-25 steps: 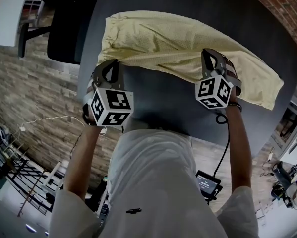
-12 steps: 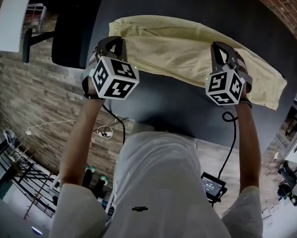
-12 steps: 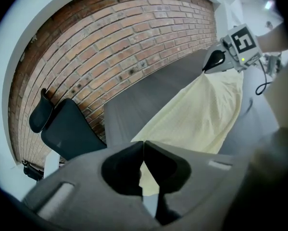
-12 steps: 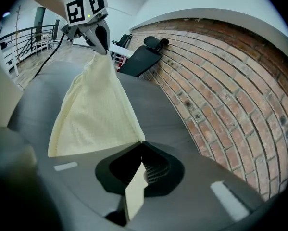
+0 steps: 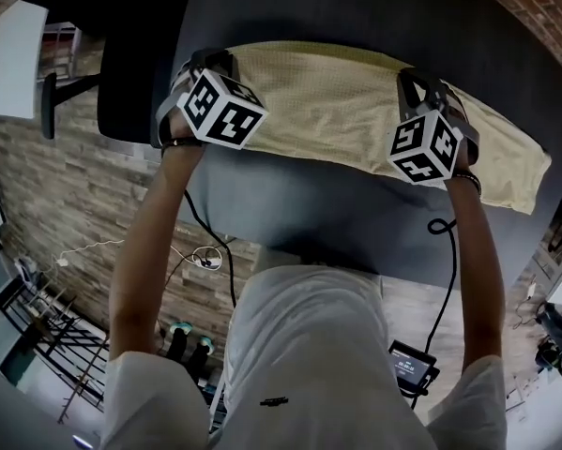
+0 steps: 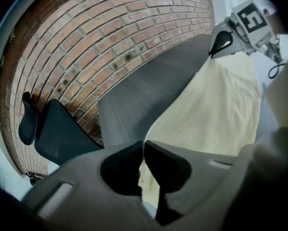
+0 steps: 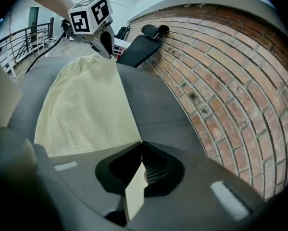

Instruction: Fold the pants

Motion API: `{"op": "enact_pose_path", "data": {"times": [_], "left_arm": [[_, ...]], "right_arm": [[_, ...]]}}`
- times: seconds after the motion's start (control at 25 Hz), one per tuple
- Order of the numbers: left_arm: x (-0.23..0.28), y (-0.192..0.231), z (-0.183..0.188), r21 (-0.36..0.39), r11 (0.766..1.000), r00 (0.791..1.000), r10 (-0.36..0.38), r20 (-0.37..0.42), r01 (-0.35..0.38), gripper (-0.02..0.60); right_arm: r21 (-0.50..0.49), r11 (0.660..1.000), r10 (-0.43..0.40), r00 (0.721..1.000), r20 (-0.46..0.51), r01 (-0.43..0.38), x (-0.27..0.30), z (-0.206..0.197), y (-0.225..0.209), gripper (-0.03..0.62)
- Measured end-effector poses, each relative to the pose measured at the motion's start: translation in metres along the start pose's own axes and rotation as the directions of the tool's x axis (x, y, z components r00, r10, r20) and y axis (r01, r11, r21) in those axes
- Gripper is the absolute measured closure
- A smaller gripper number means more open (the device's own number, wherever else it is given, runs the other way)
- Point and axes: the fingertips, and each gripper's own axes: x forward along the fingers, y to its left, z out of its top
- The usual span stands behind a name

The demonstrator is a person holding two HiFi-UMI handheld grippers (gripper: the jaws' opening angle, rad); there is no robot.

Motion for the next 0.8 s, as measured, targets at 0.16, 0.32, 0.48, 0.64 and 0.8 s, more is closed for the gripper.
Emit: {"op": "enact_pose_path", "data": {"times": [0.16, 0.32, 0.48, 0.64, 0.8], "left_arm": [[0.028, -0.002, -0.004, 0.022, 1.0, 0.999, -0.018, -0.037, 0.019, 0.557], [0.043, -0.008, -0.01, -0.003, 1.0, 0.999, -0.027, -0.046, 0.027, 0.552], [0.054, -0.007, -0.017, -0.013, 1.0, 0.998, -0.009, -0.055, 0.009, 0.51], [0.061, 0.0, -0.019, -0.06, 0.997, 0.999, -0.041, -0.037, 0.038, 0.445], [0.05, -0.002, -0.02, -0.084, 0.993, 0.996, -0.084, 0.006, 0.085, 0.409]], "right_arm": [[0.001, 1.0, 0.007, 0.999, -0.037, -0.007, 0.023, -0.003, 0.0, 0.582], [0.006, 1.0, -0.015, 0.997, -0.071, 0.015, 0.037, -0.012, -0.001, 0.577], [0.049, 0.998, -0.03, 0.994, -0.101, 0.036, 0.046, -0.024, -0.009, 0.585], [0.094, 0.995, -0.031, 0.995, -0.092, 0.04, 0.048, -0.024, -0.014, 0.586], [0.124, 0.992, -0.027, 0.999, -0.047, 0.033, 0.037, -0.019, -0.009, 0.586]]}}
